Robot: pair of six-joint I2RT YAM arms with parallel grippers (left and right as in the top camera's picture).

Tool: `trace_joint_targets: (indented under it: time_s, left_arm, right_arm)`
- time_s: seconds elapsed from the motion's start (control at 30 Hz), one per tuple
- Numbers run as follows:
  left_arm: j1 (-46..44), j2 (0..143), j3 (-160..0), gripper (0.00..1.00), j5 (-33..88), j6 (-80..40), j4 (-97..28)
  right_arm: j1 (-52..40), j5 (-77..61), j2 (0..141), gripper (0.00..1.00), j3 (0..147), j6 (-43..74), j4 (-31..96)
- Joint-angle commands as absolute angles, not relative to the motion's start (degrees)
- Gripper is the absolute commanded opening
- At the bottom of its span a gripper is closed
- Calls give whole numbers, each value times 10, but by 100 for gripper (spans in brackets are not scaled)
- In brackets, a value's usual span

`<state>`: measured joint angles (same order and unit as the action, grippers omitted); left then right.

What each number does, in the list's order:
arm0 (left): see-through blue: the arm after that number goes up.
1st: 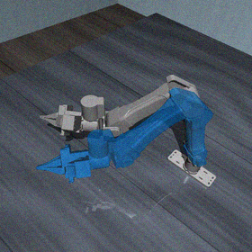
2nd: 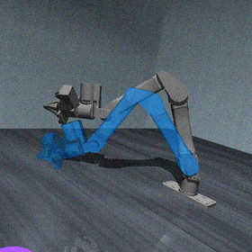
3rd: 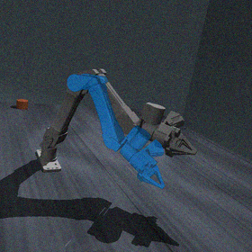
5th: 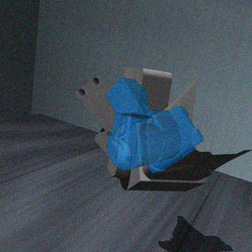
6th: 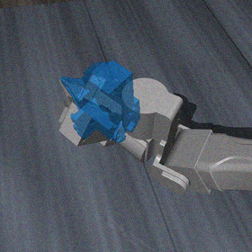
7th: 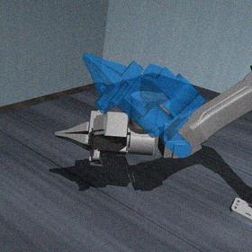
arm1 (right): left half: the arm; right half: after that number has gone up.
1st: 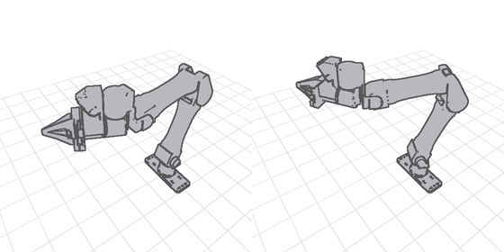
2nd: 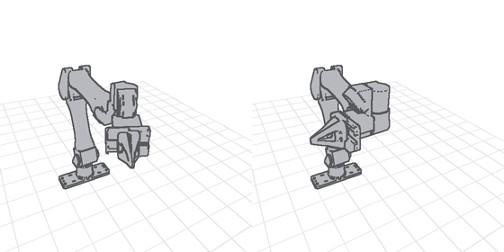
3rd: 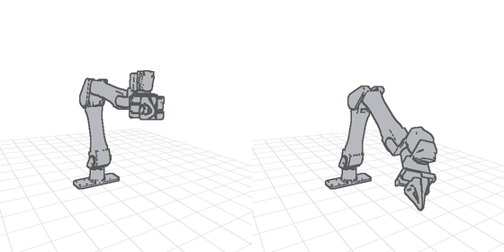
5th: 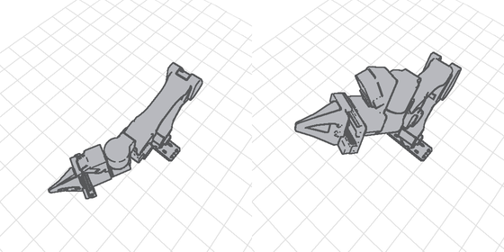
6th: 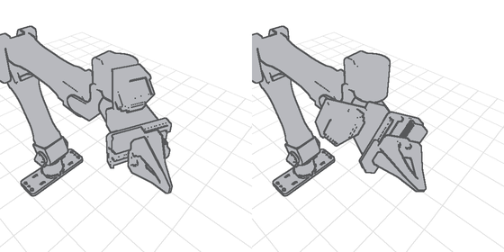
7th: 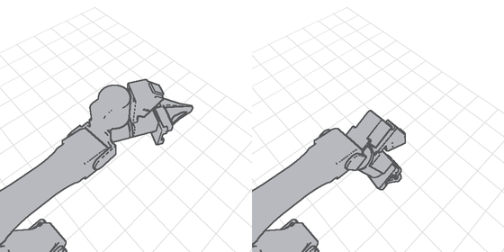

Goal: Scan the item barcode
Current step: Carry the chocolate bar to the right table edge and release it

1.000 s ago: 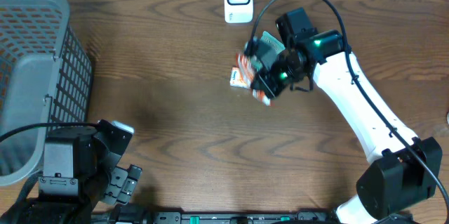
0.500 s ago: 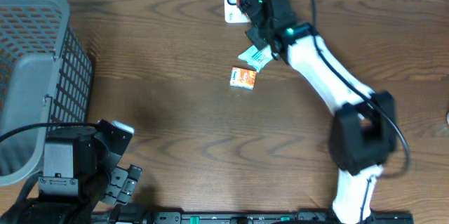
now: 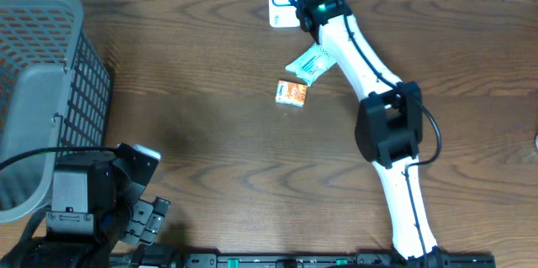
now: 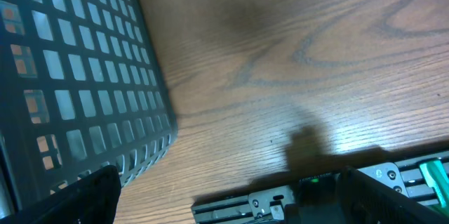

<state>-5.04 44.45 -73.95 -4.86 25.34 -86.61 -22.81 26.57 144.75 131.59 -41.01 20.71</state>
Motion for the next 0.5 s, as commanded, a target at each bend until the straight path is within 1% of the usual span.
trace_joint_targets:
  time_s: [0.0,0.07,0.2,0.47]
  left_arm:
    - [-52,442,-744,98,-51,254,-867]
    - [-52,442,-744,98,-51,254,-867]
    - [-52,442,-744,98,-51,254,-867]
    - [-52,442,-744,98,-51,254,-867]
  right_arm:
    - [-245,306,1485,1,1331,-474,184]
    - [-249,305,1492,1,1331,-478,167]
    - [-254,308,1502,1,1331,-529,141]
    - [-254,378,1511,1,1330,-641,92]
